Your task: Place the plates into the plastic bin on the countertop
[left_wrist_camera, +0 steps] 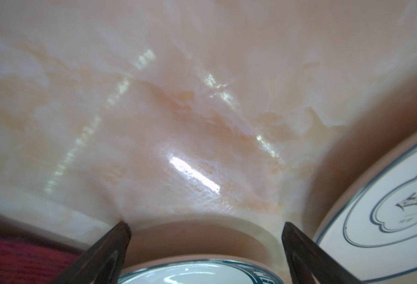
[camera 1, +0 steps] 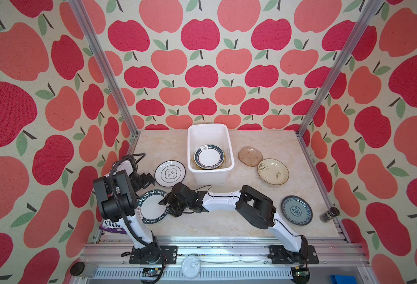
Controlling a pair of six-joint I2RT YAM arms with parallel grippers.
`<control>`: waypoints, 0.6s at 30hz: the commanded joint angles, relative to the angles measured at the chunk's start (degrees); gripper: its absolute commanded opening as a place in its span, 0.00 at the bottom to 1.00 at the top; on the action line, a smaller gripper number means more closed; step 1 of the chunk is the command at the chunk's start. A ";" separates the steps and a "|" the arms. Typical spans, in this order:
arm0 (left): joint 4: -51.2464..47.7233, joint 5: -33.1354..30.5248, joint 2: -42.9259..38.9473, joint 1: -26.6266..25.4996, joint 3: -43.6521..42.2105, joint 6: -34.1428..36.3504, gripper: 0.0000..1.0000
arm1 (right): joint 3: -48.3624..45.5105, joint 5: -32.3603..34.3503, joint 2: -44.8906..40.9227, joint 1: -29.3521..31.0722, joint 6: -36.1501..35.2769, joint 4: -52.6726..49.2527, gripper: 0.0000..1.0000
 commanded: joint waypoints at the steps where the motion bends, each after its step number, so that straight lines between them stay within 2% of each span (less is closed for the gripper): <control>1: -0.35 2.25 2.65 -1.26 -0.40 -0.97 0.99 | 1.26 -0.12 1.60 -0.38 -0.83 3.07 0.63; 7: -0.41 2.03 2.21 -1.62 -0.89 -1.12 0.99 | 1.30 -0.82 1.44 -0.47 -1.18 4.81 0.55; 18: -1.14 1.85 1.40 -1.97 -1.01 -1.68 0.99 | 1.15 -1.11 0.65 -0.48 -1.92 5.56 0.31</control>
